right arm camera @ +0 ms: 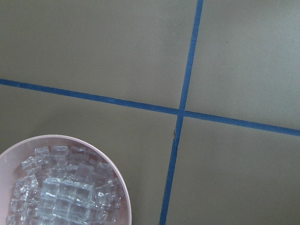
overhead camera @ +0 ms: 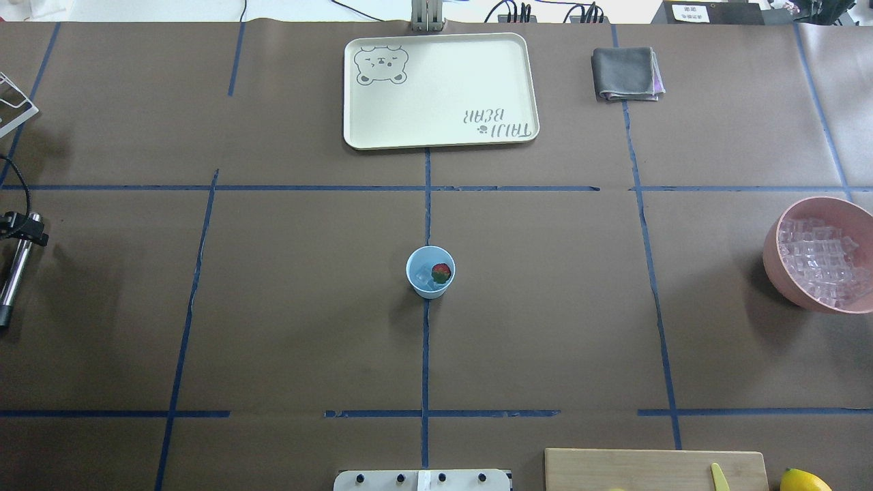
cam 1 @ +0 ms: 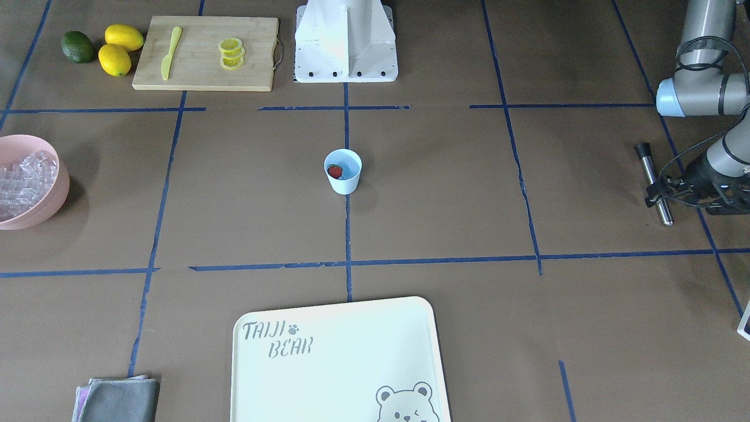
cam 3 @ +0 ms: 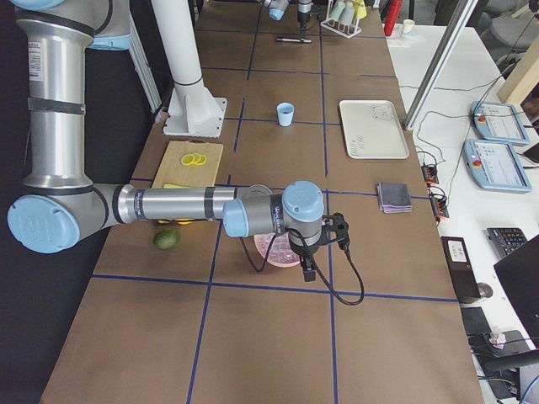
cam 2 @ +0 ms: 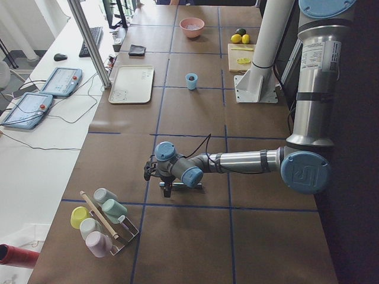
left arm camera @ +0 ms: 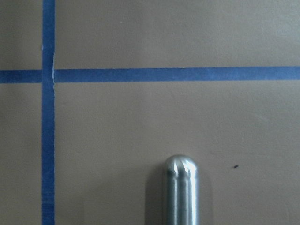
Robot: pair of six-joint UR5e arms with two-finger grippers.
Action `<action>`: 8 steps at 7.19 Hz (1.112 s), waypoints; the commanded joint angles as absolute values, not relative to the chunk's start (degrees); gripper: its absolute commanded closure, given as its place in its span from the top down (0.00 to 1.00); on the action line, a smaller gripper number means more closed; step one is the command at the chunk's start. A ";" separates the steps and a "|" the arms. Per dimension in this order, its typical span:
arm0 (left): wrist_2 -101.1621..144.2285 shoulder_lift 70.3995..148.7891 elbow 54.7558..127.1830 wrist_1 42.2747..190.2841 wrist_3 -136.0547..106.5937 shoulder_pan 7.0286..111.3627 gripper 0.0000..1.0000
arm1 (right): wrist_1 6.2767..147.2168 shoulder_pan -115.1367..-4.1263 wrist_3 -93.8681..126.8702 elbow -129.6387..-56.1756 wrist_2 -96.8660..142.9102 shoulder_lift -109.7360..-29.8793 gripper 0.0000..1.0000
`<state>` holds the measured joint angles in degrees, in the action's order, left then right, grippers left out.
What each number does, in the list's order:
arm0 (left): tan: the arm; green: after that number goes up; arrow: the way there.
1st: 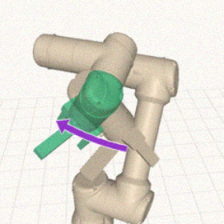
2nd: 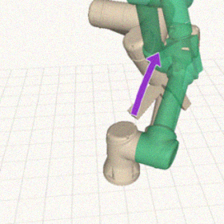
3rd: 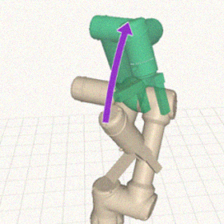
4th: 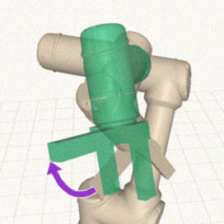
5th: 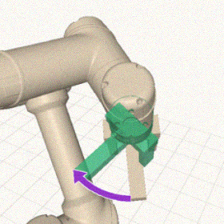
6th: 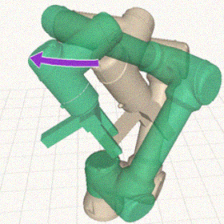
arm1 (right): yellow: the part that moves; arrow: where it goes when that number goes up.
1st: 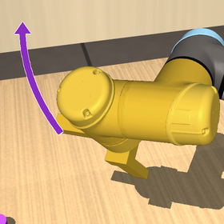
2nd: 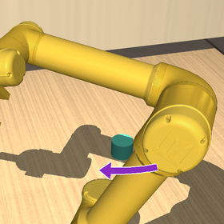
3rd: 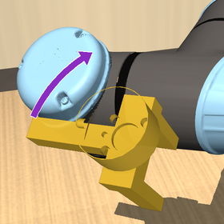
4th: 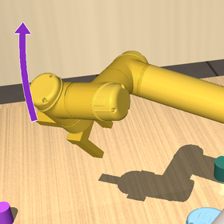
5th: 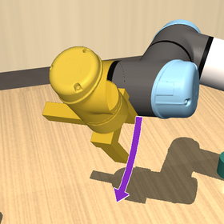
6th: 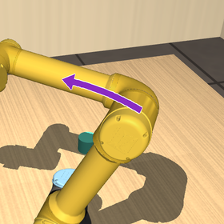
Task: Mash ice and strawberries in cup
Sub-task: 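Lower the left gripper onto the metal pestle and close on it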
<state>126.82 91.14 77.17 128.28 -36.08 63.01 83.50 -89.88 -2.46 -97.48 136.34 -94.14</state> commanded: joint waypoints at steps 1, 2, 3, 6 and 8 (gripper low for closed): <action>126.91 91.14 77.17 129.54 -36.74 62.67 0.99 | 83.50 -89.91 -2.46 -97.65 136.41 -94.13 1.00; 126.83 91.14 77.17 130.25 -36.91 62.32 0.97 | 83.50 -89.83 -2.46 -97.65 136.41 -94.13 1.00; 126.83 91.14 77.17 130.25 -37.00 62.31 0.88 | 83.50 -89.91 -2.46 -97.65 136.41 -94.13 1.00; 126.74 90.97 77.34 130.17 -37.00 62.31 0.19 | 83.58 -89.91 -2.46 -97.65 136.41 -94.13 1.00; 126.83 90.53 79.96 129.47 -36.91 62.31 0.00 | 83.58 -89.91 -2.46 -97.65 136.41 -94.13 1.00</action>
